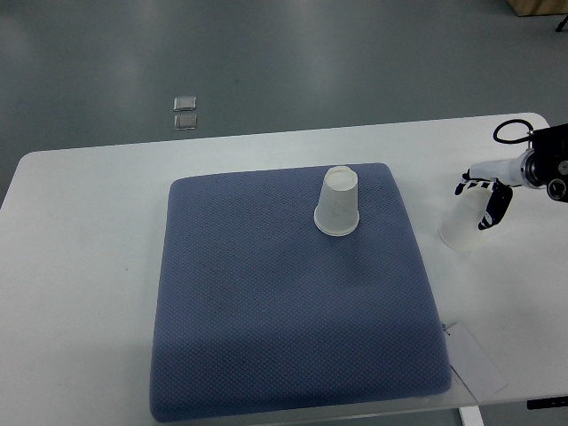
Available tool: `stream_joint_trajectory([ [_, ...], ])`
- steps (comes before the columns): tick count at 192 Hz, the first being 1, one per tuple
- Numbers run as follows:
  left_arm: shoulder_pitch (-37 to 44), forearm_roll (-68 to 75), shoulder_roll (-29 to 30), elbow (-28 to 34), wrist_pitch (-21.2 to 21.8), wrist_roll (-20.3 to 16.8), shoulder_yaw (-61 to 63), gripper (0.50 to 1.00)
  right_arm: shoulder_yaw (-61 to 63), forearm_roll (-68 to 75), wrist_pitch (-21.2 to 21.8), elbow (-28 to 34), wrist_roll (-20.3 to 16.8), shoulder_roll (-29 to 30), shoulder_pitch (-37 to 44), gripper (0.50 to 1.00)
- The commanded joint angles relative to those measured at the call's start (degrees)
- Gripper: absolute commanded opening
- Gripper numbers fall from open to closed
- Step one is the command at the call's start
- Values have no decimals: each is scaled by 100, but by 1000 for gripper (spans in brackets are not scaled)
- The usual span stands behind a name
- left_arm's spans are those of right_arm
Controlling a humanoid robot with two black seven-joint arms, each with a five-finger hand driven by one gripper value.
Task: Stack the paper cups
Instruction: 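Close the right hand fingers around the loose paper cup, then lift the held cup and carry it above the cup on the pad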
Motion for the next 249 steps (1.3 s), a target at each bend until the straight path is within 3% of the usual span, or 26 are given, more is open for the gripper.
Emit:
stream_joint_trajectory([
  [1, 0, -1, 0, 0, 0, -7, 0, 1000, 9, 4, 0, -24, -1, 8, 0, 811],
  [71, 0, -1, 0, 0, 0, 2, 0, 1000, 0, -5, -35, -42, 17, 17, -9, 713],
  [155, 0, -1, 0, 0, 0, 2, 0, 1000, 9, 57, 79, 72, 26, -97, 316, 709],
  [207, 0, -1, 0, 0, 0, -7, 0, 1000, 9, 101, 721, 600, 26, -747, 1292, 709],
  [249, 0, -1, 0, 0, 0, -7, 0, 1000, 9, 241, 1688, 811, 26, -1222, 2347, 709],
])
